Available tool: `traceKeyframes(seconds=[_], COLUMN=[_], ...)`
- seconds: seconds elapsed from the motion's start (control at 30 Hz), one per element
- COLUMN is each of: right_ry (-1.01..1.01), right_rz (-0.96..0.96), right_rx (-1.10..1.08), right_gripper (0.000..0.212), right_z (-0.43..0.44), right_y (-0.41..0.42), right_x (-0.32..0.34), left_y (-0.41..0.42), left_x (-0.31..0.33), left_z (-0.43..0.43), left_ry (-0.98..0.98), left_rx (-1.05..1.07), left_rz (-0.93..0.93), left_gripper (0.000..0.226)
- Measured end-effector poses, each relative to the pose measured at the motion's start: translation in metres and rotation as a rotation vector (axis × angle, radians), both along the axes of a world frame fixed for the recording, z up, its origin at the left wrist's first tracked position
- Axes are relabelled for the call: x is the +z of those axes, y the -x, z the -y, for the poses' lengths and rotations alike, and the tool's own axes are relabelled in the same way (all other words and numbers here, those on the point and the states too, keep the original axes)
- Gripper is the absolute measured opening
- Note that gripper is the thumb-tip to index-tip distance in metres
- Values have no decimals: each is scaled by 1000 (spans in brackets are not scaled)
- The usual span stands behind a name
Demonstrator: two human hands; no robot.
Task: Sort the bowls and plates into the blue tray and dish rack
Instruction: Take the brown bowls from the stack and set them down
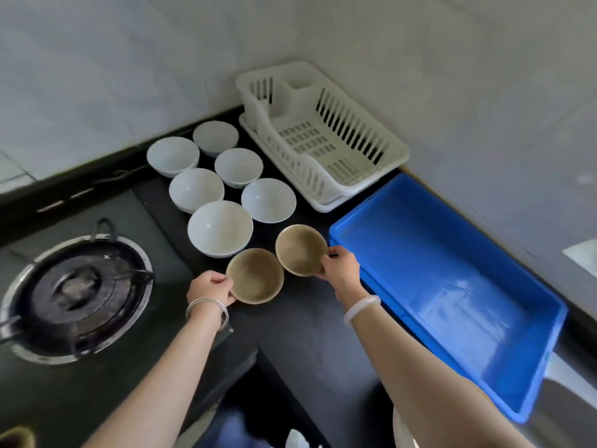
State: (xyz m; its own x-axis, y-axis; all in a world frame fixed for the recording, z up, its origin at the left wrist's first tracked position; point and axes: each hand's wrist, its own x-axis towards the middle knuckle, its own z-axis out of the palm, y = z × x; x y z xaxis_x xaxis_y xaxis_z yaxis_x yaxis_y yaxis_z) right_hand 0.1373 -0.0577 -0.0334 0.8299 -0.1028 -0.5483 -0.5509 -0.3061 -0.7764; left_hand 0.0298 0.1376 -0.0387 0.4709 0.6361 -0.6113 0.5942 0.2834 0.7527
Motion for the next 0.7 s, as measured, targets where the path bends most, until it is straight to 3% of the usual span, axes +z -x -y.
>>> traceKeyframes(seconds=[0.27,0.7], right_ry=[82,-4], right_rz=[-71,-117], right_rx=[17,-15], right_gripper=[32,30], right_z=[-18,-26], right_y=[-20,-23], right_x=[-14,-24], left_y=[-2,-5], left_x=[-11,-9], left_z=[-5,0], left_ry=[29,51], left_rx=[30,48], left_rz=[-29,-28], left_gripper=[18,6])
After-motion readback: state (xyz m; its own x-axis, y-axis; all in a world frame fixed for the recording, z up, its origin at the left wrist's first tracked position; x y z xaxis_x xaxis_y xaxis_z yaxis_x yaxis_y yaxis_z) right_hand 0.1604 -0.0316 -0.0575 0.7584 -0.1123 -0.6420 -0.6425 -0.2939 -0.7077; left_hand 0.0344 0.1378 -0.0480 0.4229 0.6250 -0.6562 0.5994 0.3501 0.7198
